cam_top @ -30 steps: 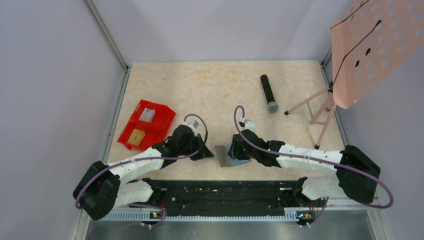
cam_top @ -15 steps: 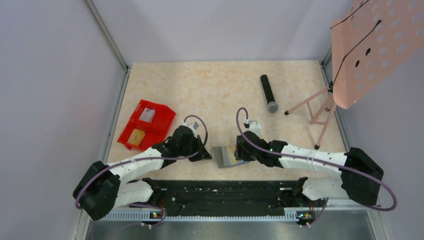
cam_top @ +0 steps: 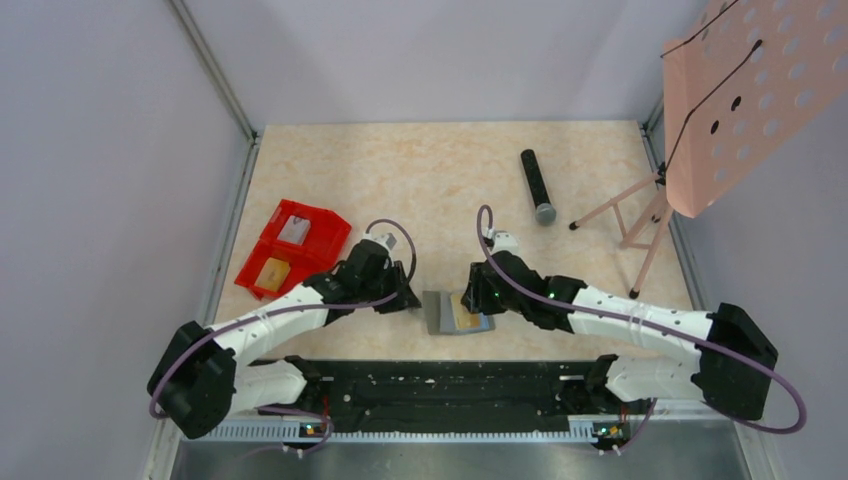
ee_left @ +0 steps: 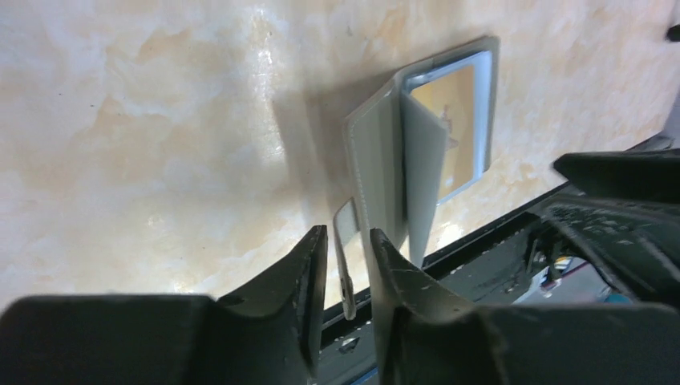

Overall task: Take the credit cards out of the card holder
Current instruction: Remove the credit card from the card holder.

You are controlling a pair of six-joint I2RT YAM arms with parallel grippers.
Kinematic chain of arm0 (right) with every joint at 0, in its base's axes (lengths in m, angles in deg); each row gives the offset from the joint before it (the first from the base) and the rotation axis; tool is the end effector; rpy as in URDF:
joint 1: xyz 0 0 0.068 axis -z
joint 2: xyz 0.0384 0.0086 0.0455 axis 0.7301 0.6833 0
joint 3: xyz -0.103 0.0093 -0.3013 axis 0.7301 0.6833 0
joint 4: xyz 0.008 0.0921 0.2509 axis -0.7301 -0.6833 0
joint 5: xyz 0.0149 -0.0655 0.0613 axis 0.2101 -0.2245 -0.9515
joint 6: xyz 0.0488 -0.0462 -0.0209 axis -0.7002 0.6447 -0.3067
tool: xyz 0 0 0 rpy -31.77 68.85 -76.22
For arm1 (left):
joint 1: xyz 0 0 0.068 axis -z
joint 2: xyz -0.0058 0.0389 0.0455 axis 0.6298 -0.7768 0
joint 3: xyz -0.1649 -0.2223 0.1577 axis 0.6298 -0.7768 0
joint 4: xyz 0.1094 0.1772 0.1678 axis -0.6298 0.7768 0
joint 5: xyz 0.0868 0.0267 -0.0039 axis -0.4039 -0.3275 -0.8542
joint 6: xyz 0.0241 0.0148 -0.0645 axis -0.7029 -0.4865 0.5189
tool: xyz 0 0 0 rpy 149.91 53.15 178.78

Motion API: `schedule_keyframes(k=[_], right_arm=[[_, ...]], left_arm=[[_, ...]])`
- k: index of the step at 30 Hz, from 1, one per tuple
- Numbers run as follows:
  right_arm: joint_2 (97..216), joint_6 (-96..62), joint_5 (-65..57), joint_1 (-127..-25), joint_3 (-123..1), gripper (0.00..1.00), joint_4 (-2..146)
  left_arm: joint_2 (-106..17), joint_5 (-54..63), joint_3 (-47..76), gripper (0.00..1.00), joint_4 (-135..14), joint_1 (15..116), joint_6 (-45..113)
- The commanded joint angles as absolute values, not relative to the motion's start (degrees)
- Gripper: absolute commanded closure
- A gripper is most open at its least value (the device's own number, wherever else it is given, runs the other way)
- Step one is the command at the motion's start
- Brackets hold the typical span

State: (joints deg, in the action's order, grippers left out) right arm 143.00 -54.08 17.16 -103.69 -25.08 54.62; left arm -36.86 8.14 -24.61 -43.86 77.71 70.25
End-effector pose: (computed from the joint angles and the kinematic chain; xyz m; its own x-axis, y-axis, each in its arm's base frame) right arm 0.1436 0.1955 0.2451 -0.7854 0.0327 -0.6181 -0.2543 0.8934 0.3704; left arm 0.1698 -0.1512 0.2096 -0.9262 -0.1814 -0.3306 0.0520 0.8070 -0.5883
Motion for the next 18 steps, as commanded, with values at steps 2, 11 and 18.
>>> schedule_keyframes(k=[2, 11, 18], right_arm=[[143.5, -51.8, 5.1, -101.3, -22.1, 0.64, 68.3], [152.8, -57.8, -4.8, -99.6, -16.9, 0.69, 88.0], [162.2, -59.9, -7.1, -100.7, -17.9, 0.72, 94.5]], left_arm=[[-32.5, 9.5, -21.3, 0.63, -45.5, 77.6, 70.7], [-32.5, 12.2, -21.0, 0.66, -50.5, 80.0, 73.9], [-31.3, 10.5, -23.2, 0.70, -53.2, 80.9, 77.1]])
